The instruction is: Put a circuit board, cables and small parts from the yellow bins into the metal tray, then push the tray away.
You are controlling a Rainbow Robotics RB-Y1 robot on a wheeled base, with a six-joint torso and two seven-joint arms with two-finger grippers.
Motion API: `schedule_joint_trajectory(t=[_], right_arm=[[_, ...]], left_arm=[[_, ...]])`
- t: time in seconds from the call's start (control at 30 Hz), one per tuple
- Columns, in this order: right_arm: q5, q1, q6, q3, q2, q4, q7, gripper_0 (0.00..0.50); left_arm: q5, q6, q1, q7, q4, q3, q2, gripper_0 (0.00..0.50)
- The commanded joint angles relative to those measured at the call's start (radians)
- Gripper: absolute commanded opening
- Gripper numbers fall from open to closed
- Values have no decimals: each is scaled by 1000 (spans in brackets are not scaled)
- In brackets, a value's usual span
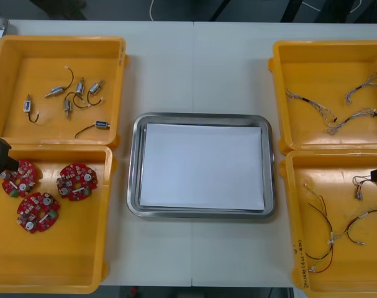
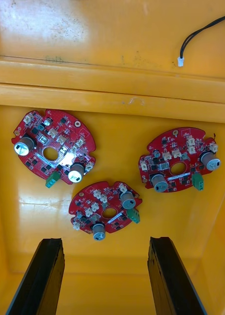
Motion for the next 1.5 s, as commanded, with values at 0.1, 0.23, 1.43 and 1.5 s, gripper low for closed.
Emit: schedule_joint_trajectory(t=[0.1,0.23,1.43,1.5], right_arm=[[-5,17,3,-15,-37,-15,-17,500],[-5,17,3,-15,-37,-15,-17,500],[-5,17,3,-15,-37,-15,-17,500],[-5,17,3,-15,-37,-15,-17,500]], left_arm=[[3,6,14,-81,-30,35,44,500],[3,6,14,-81,-30,35,44,500],[3,6,14,-81,-30,35,44,500],[3,6,14,-81,-30,35,44,500]])
